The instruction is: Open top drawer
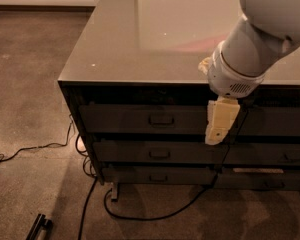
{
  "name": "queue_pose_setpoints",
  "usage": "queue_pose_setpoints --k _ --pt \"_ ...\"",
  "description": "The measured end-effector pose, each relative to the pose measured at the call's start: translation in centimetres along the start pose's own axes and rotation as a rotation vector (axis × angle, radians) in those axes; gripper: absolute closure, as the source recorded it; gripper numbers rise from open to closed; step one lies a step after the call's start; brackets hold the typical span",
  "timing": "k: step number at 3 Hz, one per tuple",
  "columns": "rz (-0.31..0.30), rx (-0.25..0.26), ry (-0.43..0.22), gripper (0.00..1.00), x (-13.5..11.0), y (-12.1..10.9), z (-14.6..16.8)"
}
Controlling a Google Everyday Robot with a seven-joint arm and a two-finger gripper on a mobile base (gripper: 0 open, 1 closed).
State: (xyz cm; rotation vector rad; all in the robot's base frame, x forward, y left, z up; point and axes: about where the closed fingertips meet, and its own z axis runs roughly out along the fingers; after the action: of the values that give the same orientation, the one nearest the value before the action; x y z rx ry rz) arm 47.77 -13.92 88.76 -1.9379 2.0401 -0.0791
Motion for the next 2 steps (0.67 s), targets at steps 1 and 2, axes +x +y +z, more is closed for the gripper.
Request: queue_pose_setpoints --k 1,2 --pt "0.003 -0.034 -0.045 0.00 0.2 -0.4 2.5" --pt "0.016 -0.059 -0.061 0.00 1.0 -1.3 4.7"
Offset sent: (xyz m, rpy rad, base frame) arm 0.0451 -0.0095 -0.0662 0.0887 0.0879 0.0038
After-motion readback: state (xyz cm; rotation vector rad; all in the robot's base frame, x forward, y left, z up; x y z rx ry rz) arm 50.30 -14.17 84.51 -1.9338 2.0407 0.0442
